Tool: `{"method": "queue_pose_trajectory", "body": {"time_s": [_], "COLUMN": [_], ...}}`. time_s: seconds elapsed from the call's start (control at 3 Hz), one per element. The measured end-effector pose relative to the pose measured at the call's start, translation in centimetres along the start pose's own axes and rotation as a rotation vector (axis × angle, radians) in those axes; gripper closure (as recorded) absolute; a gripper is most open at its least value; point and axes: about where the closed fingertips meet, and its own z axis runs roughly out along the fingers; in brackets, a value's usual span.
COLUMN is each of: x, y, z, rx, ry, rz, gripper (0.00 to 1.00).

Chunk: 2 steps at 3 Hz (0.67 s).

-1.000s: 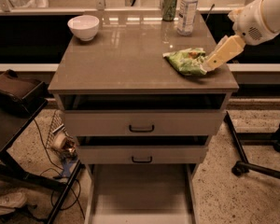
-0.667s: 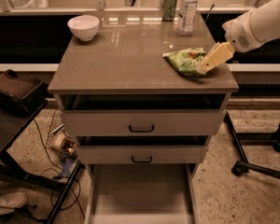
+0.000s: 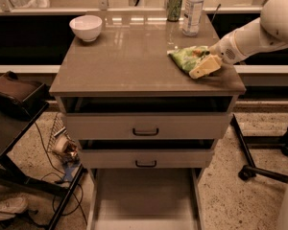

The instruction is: Move green jalapeno chip bag near white bowl

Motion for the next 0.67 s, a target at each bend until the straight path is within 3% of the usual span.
{"method": "queue_pose_trajectory", "body": {"time_s": [0.67], "x": [0.07], "y": [0.23], "z": [0.63], "rx": [-0.010], "ry": [0.002], "rz": [0.000], "gripper": [0.70]}}
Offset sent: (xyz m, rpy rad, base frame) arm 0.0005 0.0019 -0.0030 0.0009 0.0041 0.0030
